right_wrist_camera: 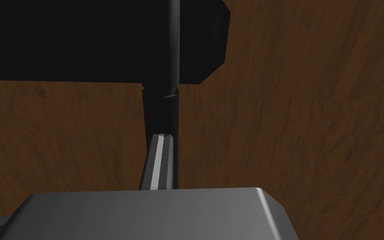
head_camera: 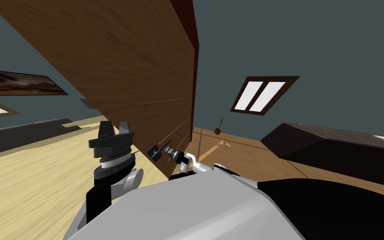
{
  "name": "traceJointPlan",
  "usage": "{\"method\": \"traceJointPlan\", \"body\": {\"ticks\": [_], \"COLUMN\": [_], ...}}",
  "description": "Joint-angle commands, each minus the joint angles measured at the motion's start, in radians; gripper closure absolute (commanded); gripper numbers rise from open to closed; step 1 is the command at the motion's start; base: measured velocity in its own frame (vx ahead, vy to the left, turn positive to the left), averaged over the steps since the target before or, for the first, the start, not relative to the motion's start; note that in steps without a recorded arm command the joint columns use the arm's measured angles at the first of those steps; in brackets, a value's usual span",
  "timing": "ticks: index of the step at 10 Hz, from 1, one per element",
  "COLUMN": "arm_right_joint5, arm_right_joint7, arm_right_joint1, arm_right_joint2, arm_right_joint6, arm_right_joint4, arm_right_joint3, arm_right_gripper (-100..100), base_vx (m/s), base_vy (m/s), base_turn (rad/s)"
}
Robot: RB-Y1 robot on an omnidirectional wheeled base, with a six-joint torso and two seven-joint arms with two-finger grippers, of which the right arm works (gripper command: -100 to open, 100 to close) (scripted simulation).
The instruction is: Push the door open
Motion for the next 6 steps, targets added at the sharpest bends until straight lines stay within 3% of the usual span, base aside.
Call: {"method": "traceJointPlan", "body": {"ticks": [1,2,3,6], "arm_right_joint5": [0.000,0.000,-0.002,-0.005], "arm_right_joint7": [0.000,0.000,0.000,-0.001], "arm_right_joint1": [0.000,0.000,0.001,0.003], "arm_right_joint2": [0.000,0.000,-0.016,-0.020], "arm_right_joint6": [0.000,0.000,0.002,0.005], "arm_right_joint4": [0.000,0.000,-0.003,-0.008], "arm_right_joint3": [0.000,0.000,-0.005,-0.013], "arm_right_gripper": [100,100,-100,-100], "base_vx": [-0.002,0.000,-0.089,-0.146], "base_vy": [-0.006,0.000,-0.053,-0.134], "base_turn": [-0.001,0.000,-0.066,-0.055]}}
